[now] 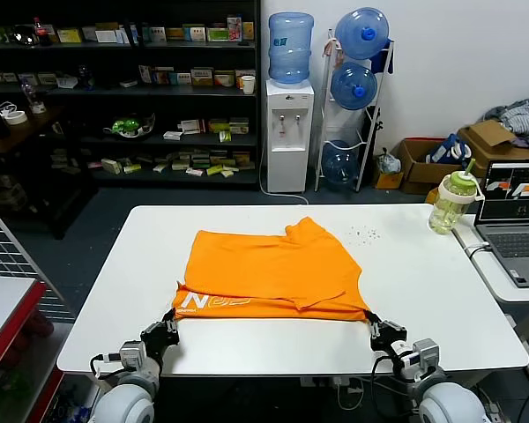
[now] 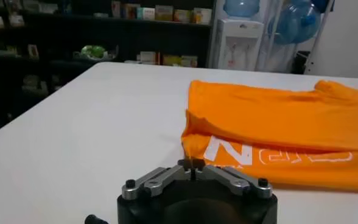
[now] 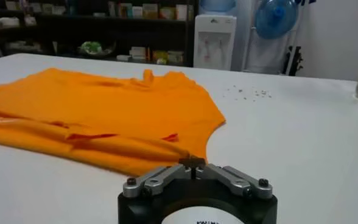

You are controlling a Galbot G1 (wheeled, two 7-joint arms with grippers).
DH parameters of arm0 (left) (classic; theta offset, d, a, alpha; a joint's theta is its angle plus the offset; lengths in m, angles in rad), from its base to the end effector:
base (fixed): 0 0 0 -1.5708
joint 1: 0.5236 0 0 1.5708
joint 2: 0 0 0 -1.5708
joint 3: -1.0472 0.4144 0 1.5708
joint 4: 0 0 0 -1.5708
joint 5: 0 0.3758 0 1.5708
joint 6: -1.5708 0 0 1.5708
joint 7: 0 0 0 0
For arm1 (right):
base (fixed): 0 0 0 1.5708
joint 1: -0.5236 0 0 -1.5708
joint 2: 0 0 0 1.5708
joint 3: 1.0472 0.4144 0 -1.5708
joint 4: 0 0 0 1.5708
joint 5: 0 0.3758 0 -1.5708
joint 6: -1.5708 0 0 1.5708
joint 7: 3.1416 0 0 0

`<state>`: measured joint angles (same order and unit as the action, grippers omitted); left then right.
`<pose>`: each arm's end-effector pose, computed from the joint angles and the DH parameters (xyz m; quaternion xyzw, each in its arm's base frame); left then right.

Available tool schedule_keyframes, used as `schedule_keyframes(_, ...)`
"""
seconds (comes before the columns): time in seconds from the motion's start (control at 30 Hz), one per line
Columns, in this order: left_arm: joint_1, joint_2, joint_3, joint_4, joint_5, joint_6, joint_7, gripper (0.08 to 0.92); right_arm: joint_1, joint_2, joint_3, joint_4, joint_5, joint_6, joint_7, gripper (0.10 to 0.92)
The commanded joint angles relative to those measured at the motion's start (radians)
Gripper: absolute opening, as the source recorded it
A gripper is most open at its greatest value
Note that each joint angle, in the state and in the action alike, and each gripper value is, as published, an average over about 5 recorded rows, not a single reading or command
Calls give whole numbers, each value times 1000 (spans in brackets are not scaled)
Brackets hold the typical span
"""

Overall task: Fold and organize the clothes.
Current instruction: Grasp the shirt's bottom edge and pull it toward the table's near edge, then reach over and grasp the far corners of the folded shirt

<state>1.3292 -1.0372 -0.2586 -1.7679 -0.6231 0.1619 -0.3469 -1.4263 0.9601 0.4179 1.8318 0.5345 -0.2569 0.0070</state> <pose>0.2463 0.0902 -0.4280 0.0089 -0.9760 0.0301 0.2157 0.2310 -0.1506 -0.3956 0.1127 -0.9657 0.0246 0.2326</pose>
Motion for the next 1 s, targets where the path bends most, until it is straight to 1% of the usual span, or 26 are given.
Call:
schedule_keyframes(0.03,97,125,-53,-160,-175,73,-53,90,-181,-86,83,152,112,-38,29,124)
schedule_keyframes(0.2,224,190,-111,-260,-263,126,-89,90,-329,-105,154,218,108,-47,20,124)
schedule_keyframes(0.3,306,215,-135,-321,-287,148,-106,90,-388,-100,181,242,96,-58,17,124)
schedule_keyframes(0.43,378,211,-147,-378,-281,166,-115,110,-424,-87,191,253,74,-84,21,140)
schedule_keyframes(0.53,386,192,-149,-388,-269,185,-120,177,-420,-86,195,254,56,-89,25,207)
schedule_keyframes(0.7,362,184,-150,-387,-261,198,-113,324,-328,-91,177,257,61,-84,41,354)
schedule_keyframes(0.8,311,180,-158,-379,-257,196,-93,411,-191,-97,135,248,81,-76,50,441)
schedule_keyframes(0.9,194,169,-170,-341,-238,159,-46,497,8,-95,73,197,105,-76,59,527)
schedule_keyframes(1.0,31,151,-150,-260,-212,106,11,584,258,-73,-29,77,120,-86,73,614)
